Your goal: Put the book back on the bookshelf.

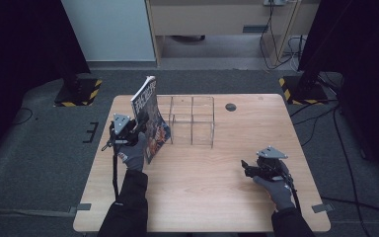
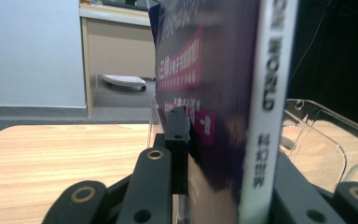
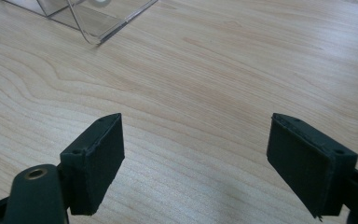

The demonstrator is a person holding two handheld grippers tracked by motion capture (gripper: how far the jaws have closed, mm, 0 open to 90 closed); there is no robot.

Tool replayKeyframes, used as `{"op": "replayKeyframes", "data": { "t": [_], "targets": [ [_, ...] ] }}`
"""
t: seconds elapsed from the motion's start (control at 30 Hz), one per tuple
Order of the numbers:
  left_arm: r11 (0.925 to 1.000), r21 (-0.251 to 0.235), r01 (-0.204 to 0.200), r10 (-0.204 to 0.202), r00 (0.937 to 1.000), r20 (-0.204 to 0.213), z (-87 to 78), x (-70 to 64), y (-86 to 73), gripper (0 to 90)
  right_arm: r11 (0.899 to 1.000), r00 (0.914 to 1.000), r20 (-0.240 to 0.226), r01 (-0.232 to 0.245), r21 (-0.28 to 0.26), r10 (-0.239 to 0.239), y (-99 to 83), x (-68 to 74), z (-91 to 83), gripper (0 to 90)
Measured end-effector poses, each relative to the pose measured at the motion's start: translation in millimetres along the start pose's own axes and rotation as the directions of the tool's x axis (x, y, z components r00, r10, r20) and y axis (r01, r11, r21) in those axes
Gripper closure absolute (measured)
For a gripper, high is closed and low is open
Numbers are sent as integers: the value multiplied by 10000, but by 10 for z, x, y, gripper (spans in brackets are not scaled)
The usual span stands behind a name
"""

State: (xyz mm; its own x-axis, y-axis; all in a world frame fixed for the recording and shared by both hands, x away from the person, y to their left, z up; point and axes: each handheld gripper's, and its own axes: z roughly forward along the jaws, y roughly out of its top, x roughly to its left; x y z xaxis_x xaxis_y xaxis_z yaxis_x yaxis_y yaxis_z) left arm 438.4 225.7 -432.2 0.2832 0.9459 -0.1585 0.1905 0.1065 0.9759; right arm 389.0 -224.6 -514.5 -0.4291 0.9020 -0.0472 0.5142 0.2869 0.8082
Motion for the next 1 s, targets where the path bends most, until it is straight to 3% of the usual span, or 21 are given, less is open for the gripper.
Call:
{"op": "replayKeyframes", "data": {
  "t": [0.2, 0.57, 0.7, 0.8, 1.0],
  "targets": [
    [9999, -54, -118, 118, 9998, -147, -54, -17, 38, 670, 10000, 10000, 4, 20, 12, -20, 0, 2, -1, 188],
    [9969, 87, -780, 782, 9967, -198, -170, -46, 176, 316, 9999, 10000, 22, -85, -81, 85, 14, -11, -27, 186],
    [9961, 240, -851, 854, 9963, -122, -220, -85, 286, 258, 9998, 9999, 14, -127, -165, 127, 24, -19, -52, 186],
    [9900, 492, -1326, 1334, 9910, -134, -281, -129, 374, 226, 9996, 9998, 15, -209, -214, 210, 35, -26, -63, 184],
    [9896, 858, -1156, 1142, 9932, 211, -435, -101, 478, 183, 9991, 9997, 25, -235, -345, 236, 48, -43, -96, 182]
  ]
}}
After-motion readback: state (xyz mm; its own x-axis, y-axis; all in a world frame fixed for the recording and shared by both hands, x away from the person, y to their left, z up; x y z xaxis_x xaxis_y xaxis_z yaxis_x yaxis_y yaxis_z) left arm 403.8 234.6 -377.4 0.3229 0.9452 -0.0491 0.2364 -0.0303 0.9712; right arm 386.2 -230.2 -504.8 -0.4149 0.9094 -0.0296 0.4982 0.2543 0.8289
